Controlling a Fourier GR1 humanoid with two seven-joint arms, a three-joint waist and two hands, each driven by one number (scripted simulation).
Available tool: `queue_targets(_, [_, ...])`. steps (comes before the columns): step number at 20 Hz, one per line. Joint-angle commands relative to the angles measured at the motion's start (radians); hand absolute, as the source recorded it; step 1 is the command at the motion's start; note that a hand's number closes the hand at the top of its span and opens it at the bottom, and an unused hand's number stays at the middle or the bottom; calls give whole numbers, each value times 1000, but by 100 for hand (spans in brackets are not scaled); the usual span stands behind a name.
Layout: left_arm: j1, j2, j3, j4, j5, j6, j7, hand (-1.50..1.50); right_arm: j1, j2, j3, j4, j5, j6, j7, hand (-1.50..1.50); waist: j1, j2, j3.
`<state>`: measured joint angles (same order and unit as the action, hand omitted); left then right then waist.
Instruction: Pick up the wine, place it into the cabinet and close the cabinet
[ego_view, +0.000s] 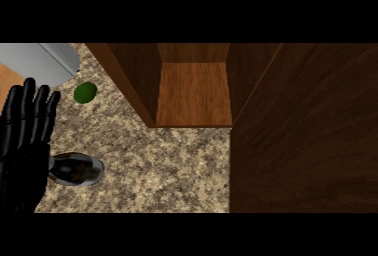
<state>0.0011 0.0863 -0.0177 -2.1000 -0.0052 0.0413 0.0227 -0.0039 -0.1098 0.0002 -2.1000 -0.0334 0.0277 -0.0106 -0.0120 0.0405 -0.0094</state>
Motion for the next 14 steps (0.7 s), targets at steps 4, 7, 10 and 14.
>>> queue_targets(4, [60,115,141,18,343,-261,-74,-150,104,17,41,-103,49,-11,8,-150,12,-44,7])
queue_targets(7, [109,61,73,82,534,-297,79,-150,121,10,117,-68,-93,100,88,-150,18,-40,6])
queue_targets(10, [143,133,163,62,734,-361,149,-150,192,-8,138,-129,-159,139,139,-150,19,-48,8])
queue_targets(14, [181,277,322,-46,994,-349,314,-150,220,-15,156,-290,-179,96,274,-150,24,-48,9])
